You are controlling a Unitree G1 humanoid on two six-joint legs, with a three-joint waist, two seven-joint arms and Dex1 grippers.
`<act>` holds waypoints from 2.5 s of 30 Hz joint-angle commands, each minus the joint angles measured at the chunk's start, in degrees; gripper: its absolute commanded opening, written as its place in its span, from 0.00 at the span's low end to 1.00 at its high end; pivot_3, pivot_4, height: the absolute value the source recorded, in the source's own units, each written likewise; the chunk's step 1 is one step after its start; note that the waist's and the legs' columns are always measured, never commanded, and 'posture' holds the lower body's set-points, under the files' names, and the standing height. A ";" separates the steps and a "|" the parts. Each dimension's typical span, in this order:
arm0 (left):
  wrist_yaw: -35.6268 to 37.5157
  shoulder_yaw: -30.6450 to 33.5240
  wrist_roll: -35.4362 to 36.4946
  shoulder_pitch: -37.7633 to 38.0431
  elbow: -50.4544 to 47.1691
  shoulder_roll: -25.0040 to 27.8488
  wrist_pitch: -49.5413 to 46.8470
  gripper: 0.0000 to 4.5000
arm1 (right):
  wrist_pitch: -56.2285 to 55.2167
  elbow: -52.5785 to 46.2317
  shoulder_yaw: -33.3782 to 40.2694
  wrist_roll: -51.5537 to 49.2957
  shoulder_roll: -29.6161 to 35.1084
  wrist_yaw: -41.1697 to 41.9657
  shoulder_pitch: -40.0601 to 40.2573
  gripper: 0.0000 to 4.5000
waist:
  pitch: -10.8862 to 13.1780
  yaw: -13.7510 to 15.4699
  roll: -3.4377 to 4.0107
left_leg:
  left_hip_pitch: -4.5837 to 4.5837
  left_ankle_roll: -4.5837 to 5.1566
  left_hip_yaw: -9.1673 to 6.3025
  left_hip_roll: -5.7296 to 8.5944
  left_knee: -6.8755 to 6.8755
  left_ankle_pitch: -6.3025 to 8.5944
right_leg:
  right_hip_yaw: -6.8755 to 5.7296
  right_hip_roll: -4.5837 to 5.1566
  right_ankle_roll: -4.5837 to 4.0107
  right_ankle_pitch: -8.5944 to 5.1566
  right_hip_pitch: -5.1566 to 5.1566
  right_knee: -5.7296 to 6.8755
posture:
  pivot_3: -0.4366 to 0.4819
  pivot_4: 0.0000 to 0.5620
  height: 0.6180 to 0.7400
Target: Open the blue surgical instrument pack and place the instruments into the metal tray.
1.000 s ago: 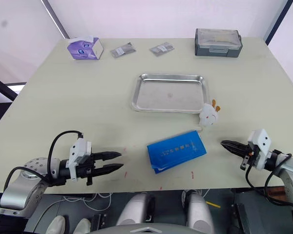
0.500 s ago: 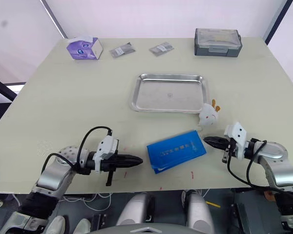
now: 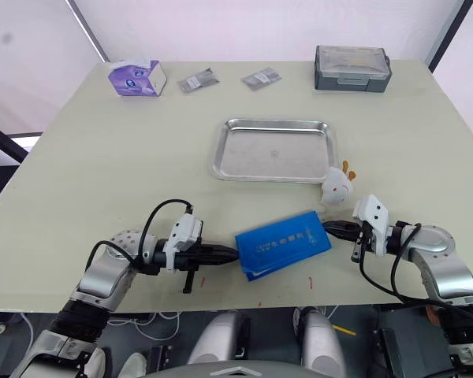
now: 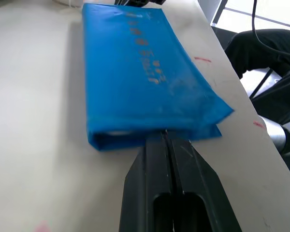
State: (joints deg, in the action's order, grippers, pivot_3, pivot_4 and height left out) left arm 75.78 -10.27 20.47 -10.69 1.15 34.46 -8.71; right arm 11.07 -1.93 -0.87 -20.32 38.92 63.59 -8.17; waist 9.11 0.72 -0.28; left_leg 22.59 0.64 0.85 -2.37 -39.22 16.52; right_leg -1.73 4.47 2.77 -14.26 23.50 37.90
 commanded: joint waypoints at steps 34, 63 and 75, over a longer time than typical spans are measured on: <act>-8.21 9.82 -1.86 -7.39 11.92 -1.01 5.75 0.01 | -1.74 -0.74 -5.90 6.12 -7.16 -5.79 -5.10 0.00 | 0.01 0.01 -0.01 | 0.06 -0.03 -0.03 0.00 -0.01 -0.01 | -0.04 0.00 0.00 0.00 0.03 -0.01 | 0.48 0.27 0.89; -11.07 11.83 -1.70 -8.14 14.55 -1.53 6.77 0.01 | -1.10 -1.66 -5.27 6.72 -7.31 -8.85 -4.84 0.00 | 0.01 -0.05 -0.01 | 0.07 -0.03 -0.02 0.00 -0.01 -0.02 | -0.04 0.00 0.00 0.00 0.04 -0.01 | 0.48 0.27 0.89; -7.12 18.02 2.97 -3.78 9.63 5.93 3.24 0.00 | 1.16 -7.97 3.96 -2.28 1.52 -2.20 3.88 0.23 | 0.01 -0.05 -0.02 | 0.08 -0.02 -0.03 0.00 0.01 -0.01 | -0.04 0.00 0.00 0.00 0.05 -0.03 | 0.48 0.27 0.89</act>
State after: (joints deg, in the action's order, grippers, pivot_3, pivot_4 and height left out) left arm 67.30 5.20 21.43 -14.91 13.53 38.93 -4.95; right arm 13.07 -7.57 0.82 -20.78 39.73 60.35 -4.65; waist 9.12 0.67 -0.30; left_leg 22.67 0.63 0.82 -2.37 -39.21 16.51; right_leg -1.78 4.47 2.78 -14.26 23.55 37.87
